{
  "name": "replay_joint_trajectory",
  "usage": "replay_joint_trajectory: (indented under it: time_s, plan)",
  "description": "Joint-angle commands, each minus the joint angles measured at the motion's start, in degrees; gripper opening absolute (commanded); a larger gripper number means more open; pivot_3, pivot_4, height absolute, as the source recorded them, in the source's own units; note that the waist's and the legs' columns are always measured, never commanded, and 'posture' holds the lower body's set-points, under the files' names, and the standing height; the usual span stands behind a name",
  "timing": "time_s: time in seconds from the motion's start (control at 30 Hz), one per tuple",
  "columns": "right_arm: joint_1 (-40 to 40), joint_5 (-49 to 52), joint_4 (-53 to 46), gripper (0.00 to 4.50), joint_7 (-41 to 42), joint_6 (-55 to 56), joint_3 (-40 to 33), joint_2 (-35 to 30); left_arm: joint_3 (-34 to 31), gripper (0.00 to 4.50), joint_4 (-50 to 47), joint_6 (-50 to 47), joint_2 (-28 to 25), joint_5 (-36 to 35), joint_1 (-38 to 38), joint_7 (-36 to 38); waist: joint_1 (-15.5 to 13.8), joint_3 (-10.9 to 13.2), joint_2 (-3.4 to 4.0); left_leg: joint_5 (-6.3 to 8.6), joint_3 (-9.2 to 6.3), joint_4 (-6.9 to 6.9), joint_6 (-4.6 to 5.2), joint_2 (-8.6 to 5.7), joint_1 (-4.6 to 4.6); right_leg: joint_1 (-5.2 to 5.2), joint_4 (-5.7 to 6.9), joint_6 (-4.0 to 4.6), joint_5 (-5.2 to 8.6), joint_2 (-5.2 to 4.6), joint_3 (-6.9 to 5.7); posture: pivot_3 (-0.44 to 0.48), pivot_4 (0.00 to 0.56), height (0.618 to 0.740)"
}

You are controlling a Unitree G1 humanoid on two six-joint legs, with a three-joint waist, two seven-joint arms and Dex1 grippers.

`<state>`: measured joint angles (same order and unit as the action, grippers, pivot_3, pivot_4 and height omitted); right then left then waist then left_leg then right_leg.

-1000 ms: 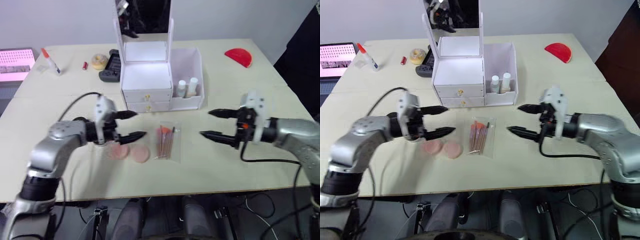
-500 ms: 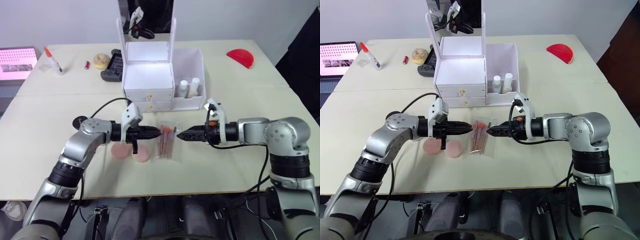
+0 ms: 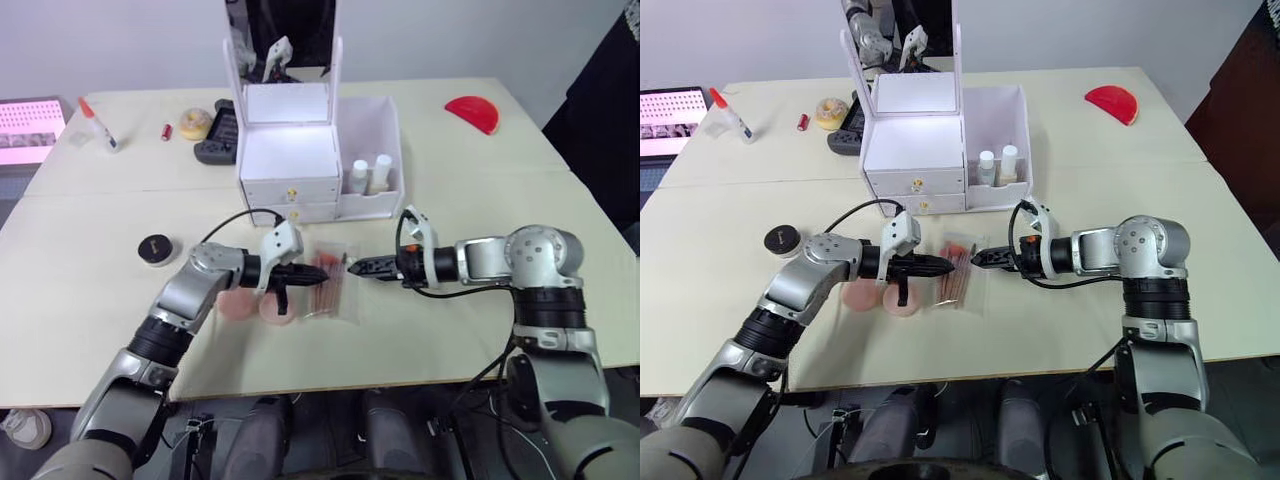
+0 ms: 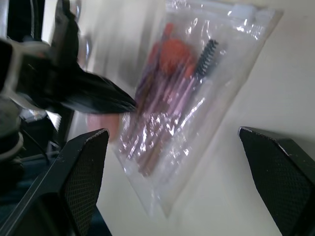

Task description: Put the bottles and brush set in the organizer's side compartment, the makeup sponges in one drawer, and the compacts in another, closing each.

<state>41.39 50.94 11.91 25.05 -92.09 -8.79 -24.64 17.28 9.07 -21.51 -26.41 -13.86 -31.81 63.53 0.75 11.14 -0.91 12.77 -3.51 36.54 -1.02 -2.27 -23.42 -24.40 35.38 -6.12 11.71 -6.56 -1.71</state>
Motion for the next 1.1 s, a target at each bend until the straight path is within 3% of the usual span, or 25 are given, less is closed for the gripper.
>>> replay_joint_trajectory:
  time_s: [0.03, 0.17, 0.5, 0.63, 0.83, 1.1]
  plan:
    - [0.5, 1.6, 2.3, 4.50, -3.3, -0.4, -0.1, 4.4, -0.1, 0.01, -1.0, 1.3, -0.3, 0.7, -0.7, 0.9, 0.4, 0.0, 0.01, 0.00, 0.00, -0.01, 0.00, 0.02, 0.02, 0.00, 0.02, 0.00, 0.00, 0.03, 0.00, 0.000, 0.150, 0.737]
    - [2.9, 0.1, 6.2, 4.50, -6.9, -0.4, -3.0, 9.1, 0.1, 0.01, -0.6, 2.0, -0.6, 1.8, -0.6, 1.3, 0.7, 0.0, 0.03, 0.03, 0.01, -0.02, 0.05, 0.09, 0.09, 0.00, 0.09, 0.03, -0.01, 0.13, 0.02, 0.000, 0.150, 0.737]
    - [3.9, -5.5, 9.7, 4.50, -9.4, -0.1, -5.0, 13.2, -0.7, 0.01, -0.7, 2.0, -0.7, 2.4, -0.6, 1.5, 0.7, -0.1, 0.04, 0.03, 0.01, -0.02, 0.05, 0.11, 0.13, -0.01, 0.16, 0.06, -0.02, 0.18, 0.05, 0.000, 0.150, 0.737]
    - [3.5, -7.2, 9.6, 3.32, -8.9, 0.7, -4.3, 13.5, -1.0, 0.00, -1.3, 1.8, -0.8, 2.2, -0.5, 1.4, 0.7, -0.1, 0.05, 0.03, 0.00, -0.02, 0.05, 0.13, 0.15, -0.01, 0.21, 0.07, -0.02, 0.20, 0.05, 0.000, 0.150, 0.737]
    - [3.9, -10.1, 10.9, 0.14, -7.4, 2.7, -3.8, 13.5, -1.2, 0.00, -1.6, 1.6, -1.2, 2.0, -0.3, 1.5, 0.8, -0.1, 0.01, 0.03, 0.00, -0.02, 0.05, 0.12, 0.14, -0.01, 0.21, 0.07, -0.02, 0.20, 0.05, 0.000, 0.150, 0.737]
    - [4.4, -11.6, 11.2, 0.06, -5.8, 3.1, -4.3, 13.6, -1.7, 0.00, -1.9, 1.4, -1.2, 1.6, -0.3, 1.1, 0.6, -0.2, -0.03, 0.03, -0.02, 0.00, 0.05, 0.13, 0.16, 0.00, 0.22, 0.08, -0.02, 0.21, 0.06, 0.000, 0.150, 0.737]
